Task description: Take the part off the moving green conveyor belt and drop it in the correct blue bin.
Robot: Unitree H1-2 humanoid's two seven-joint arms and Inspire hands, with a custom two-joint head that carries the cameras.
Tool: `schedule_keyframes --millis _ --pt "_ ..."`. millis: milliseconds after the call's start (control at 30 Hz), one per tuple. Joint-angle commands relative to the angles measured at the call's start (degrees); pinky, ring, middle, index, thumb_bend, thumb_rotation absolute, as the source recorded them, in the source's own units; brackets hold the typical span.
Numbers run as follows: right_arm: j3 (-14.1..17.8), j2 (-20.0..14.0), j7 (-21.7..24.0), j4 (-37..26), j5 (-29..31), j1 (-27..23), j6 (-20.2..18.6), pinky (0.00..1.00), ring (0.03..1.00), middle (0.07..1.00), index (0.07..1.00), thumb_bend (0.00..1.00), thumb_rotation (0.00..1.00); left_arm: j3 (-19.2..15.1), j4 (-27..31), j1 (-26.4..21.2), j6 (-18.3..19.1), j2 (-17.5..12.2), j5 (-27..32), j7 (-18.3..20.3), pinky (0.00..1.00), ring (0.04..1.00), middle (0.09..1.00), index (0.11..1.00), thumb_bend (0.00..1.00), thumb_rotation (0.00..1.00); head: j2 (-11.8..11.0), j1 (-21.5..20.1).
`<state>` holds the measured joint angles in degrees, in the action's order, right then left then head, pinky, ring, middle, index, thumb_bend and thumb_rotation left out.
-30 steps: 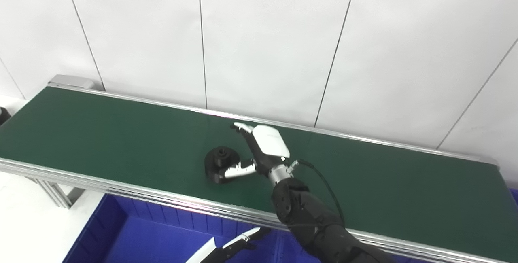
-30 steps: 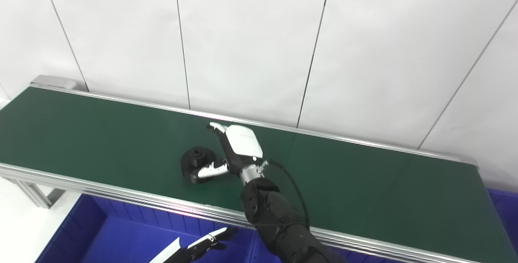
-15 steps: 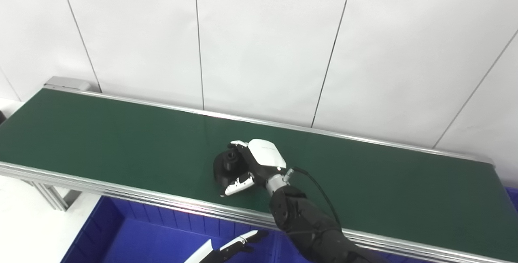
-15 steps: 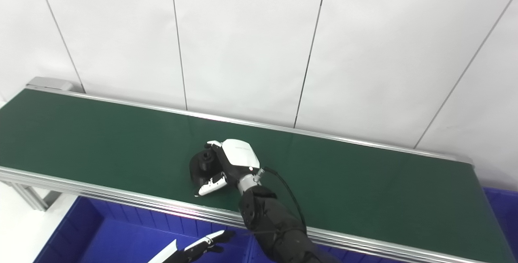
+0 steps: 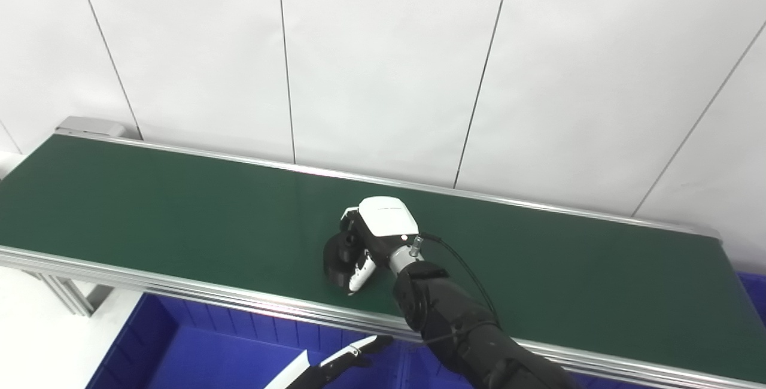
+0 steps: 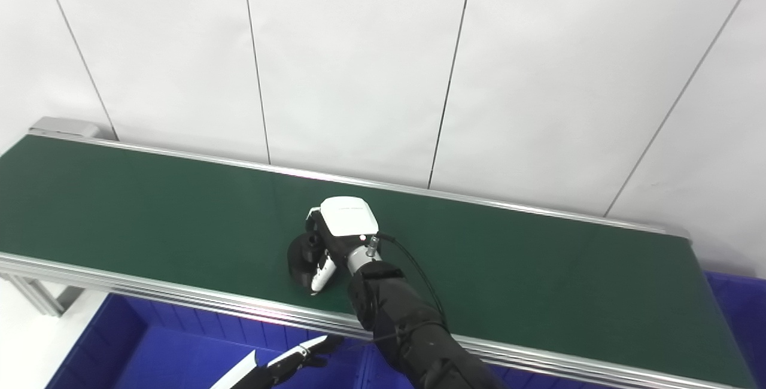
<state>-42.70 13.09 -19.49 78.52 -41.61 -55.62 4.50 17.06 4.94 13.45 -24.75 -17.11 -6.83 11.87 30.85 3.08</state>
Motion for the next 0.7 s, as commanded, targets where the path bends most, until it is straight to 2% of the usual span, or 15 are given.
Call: schedule_keyframes --millis 0,333,667 --pt "-1.8 3.0 3.8 2.0 -1.6 4.1 0.4 0.41 0.448 0.473 0.547 0.52 0.00 -0.4 1.5 -0.4 -2.2 -0.3 0.9 -0.7 0.88 0.932 0.949 0.925 0.50 0.61 0.1 0.0" --pt "-1.3 2.5 2.1 1.6 -1.0 4.7 1.4 0.40 0.410 0.483 0.554 0.51 0.00 -0.3 1.0 -0.7 -2.2 -0.7 1.4 -0.8 0.88 0.935 0.951 0.930 0.51 0.63 0.0 -0.4" --pt "2.9 0.3 -0.9 -2.4 3.1 5.7 4.9 0.38 0.419 0.524 0.502 0.52 0.00 -0.5 0.3 -0.7 -2.2 -0.7 1.9 -0.6 0.88 0.934 0.950 0.927 0.52 0.63 0.0 -2.1"
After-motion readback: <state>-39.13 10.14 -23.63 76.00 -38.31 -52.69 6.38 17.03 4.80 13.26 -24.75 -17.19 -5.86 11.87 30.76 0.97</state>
